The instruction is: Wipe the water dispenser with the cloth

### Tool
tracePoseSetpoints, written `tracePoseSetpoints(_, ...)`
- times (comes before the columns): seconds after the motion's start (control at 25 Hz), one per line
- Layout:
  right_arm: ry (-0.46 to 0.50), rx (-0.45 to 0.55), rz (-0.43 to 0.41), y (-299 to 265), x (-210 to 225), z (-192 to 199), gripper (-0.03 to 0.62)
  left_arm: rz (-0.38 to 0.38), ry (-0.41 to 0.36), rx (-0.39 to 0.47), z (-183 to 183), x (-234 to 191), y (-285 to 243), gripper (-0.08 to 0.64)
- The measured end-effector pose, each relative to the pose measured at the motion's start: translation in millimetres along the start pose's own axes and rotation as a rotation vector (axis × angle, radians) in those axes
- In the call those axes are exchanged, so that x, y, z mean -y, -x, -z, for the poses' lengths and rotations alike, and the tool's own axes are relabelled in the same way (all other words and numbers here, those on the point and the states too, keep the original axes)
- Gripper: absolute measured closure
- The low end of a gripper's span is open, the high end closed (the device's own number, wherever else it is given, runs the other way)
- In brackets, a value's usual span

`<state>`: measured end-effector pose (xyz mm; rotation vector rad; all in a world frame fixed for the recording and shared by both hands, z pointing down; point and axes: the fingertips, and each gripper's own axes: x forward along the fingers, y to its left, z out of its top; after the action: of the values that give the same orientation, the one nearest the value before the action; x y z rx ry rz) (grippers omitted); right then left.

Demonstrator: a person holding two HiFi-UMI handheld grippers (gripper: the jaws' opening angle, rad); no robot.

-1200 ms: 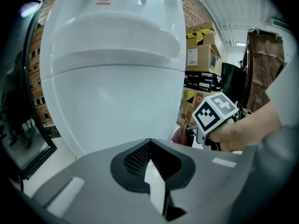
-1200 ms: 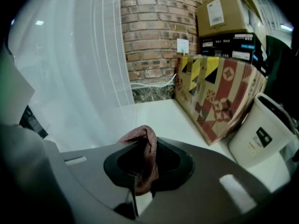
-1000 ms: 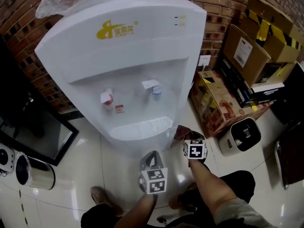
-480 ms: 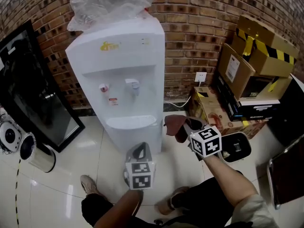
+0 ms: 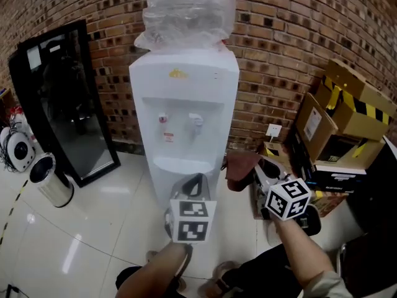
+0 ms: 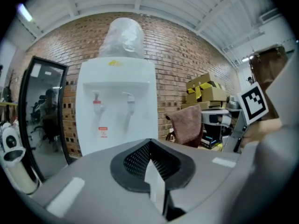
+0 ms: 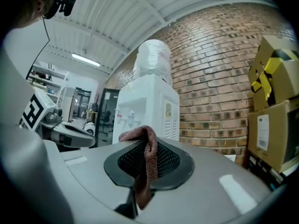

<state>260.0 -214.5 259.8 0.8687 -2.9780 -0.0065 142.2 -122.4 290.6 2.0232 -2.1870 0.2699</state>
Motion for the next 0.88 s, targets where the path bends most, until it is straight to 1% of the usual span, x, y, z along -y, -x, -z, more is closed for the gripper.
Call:
tracePoseSetpoints(0.08,-0.024,-0.003,0.022,-1,2,0,0.546,-0.016,0.016,0.008,-13,-9,3,0.560)
tracePoseSetpoints(0.16,-0.064,0.011,0.036,-2,3,-7,0.545,-0.045,0.024,0.060,-35,-16,14,0.560)
tracePoseSetpoints(0.2,-0.068,0.032,0.041,-2,2,-14,0.546,-0.058,0.035,0.082,-43,-18,19,0.560)
tracePoseSetpoints(0.28,-0.047,0.082,0.045,-2,-2,-26,0.546,-0.079,0.063,0.100,-51,-21,23,0.560)
tracePoseSetpoints(0.36,-0.019,0.110,0.045,-3,-2,-28,0.546,-0.094,0.078,0.099,-54,-18,20,0.560)
tracePoseSetpoints(0.44,-0.026,0.130,0.046,-5,5,-25,0.546,-0.086,0.084,0.110,-65,-11,14,0.560)
tracePoseSetpoints(0.56,-0.079,0.194,0.053,-11,26,-35,0.548,-0.044,0.097,0.178,-101,5,0,0.560)
tracePoseSetpoints(0.64,-0.092,0.244,0.037,-15,36,-53,0.548,-0.001,0.125,0.226,-125,16,-11,0.560)
tracePoseSetpoints(0.68,-0.086,0.273,0.026,-17,40,-65,0.548,0.007,0.131,0.242,-132,19,-16,0.560)
tracePoseSetpoints(0.8,-0.065,0.378,0.004,-20,53,-114,0.548,-0.030,0.112,0.251,-138,16,-37,0.560)
tracePoseSetpoints(0.88,-0.022,0.443,-0.012,-24,54,-151,0.548,-0.050,0.107,0.248,-140,12,-49,0.560)
